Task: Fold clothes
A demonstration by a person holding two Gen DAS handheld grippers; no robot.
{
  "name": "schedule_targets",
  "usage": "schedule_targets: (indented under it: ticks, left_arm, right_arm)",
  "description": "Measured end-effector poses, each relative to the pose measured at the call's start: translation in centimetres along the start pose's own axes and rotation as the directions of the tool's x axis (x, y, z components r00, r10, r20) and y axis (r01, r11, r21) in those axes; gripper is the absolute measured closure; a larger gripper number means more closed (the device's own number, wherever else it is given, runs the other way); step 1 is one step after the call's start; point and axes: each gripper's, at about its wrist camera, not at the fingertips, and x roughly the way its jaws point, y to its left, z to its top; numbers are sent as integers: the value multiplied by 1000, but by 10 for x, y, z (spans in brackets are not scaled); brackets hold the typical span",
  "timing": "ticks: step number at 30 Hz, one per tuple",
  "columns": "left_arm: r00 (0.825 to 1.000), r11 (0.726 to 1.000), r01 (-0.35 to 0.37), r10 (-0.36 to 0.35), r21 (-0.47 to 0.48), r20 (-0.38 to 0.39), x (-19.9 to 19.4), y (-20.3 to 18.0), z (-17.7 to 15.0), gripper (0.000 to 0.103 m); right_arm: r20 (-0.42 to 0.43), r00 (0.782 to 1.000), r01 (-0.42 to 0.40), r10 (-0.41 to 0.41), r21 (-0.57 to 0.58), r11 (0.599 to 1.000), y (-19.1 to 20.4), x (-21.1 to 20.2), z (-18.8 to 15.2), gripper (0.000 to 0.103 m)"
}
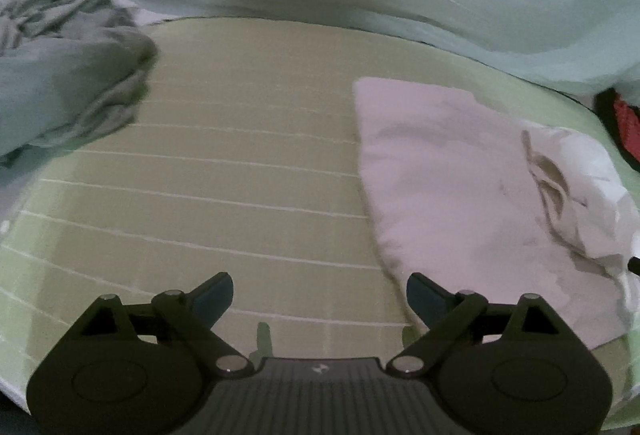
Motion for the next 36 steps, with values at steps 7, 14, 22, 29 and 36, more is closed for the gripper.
schedule_targets:
  ticks: [7, 14, 22, 29, 36]
  left_arm:
    - [993, 995, 98, -98, -6, -65, 29, -29, 7, 9]
    - [977, 984, 153, -165, -95, -136, 62, -37, 16, 9]
    - [972, 961, 164, -196, -224, -129, 76, -36, 22, 42]
    - [987, 920, 148, -161, -364, -6, 51, -48, 29, 94]
    - [972, 956, 215, -190, -198, 137, 4, -135, 62, 98]
  right_arm:
    - [10, 1000, 13, -13, -22, 1000, -3, -18, -3, 0]
    - [2, 1000, 17, -17, -32, 999, -10, -31, -9, 0]
    - [-14, 1000, 8, -8, -29, 1000, -29, -29, -9, 0]
    - [-1, 1000, -19, 19, -16, 1000, -66, -12, 8, 0]
    - [3, 999, -36, 36, 47, 998, -121, 16, 27, 0]
